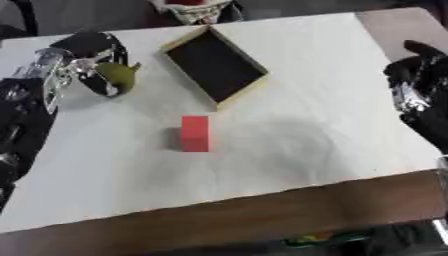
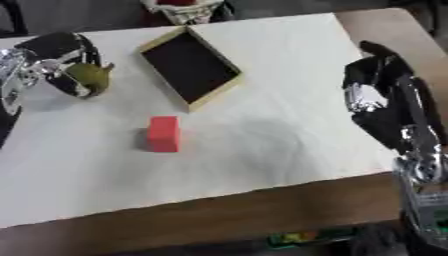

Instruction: Pick up objects on the table and place them in the box.

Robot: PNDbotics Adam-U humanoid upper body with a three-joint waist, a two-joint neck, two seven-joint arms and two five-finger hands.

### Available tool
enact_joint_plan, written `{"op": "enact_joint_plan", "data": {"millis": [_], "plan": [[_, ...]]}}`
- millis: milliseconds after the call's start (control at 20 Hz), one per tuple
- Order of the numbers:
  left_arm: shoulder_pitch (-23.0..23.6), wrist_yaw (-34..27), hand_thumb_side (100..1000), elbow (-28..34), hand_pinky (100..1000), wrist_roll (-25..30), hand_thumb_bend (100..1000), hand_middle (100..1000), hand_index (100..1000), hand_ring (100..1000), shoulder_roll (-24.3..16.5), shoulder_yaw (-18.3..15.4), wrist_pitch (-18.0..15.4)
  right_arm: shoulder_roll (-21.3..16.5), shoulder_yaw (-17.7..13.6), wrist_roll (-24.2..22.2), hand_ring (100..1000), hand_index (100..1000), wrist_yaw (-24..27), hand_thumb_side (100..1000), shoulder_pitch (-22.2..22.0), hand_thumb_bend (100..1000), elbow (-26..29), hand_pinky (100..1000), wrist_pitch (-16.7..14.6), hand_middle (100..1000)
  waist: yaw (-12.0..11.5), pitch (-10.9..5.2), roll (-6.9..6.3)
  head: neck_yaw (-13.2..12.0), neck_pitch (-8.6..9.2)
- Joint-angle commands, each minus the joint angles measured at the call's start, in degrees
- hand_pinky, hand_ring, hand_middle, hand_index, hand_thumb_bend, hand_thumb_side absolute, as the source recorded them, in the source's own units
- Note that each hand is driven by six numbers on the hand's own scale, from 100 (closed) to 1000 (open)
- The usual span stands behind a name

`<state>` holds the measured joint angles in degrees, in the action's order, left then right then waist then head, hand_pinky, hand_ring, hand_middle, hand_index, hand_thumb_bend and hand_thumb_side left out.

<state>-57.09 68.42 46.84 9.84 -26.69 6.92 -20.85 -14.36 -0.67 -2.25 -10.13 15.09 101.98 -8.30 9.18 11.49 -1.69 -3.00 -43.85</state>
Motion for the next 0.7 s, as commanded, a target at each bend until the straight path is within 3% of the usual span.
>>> {"op": "enact_joint_plan", "data": {"millis": [50,400,700], "plan": [[-1.89,-1.54,100,5.15,610,-2.26,432,471,624,494,-2.59,-0.15,0.52,-0.81,-0.03,-0.24,712,885,0.41,445,0.74,100,0.36,716,-0.12,627,0.34,-0.96,0.06,-0.24,-0.27],[-3.96,-3.03,100,6.16,618,-6.8,403,495,660,520,-1.59,-1.32,5.7,-0.76,0.84,-0.99,712,885,0.75,442,1.8,100,0.29,715,-0.28,626,2.84,-0.19,-0.38,-1.14,-0.27],[-4.37,-3.06,100,3.04,680,-11.09,377,594,748,611,1.73,-1.04,6.92,-0.44,1.54,-1.78,712,885,1.16,441,2.96,100,0.41,715,-0.43,626,5.33,0.7,-0.68,-1.99,-0.27]]}}
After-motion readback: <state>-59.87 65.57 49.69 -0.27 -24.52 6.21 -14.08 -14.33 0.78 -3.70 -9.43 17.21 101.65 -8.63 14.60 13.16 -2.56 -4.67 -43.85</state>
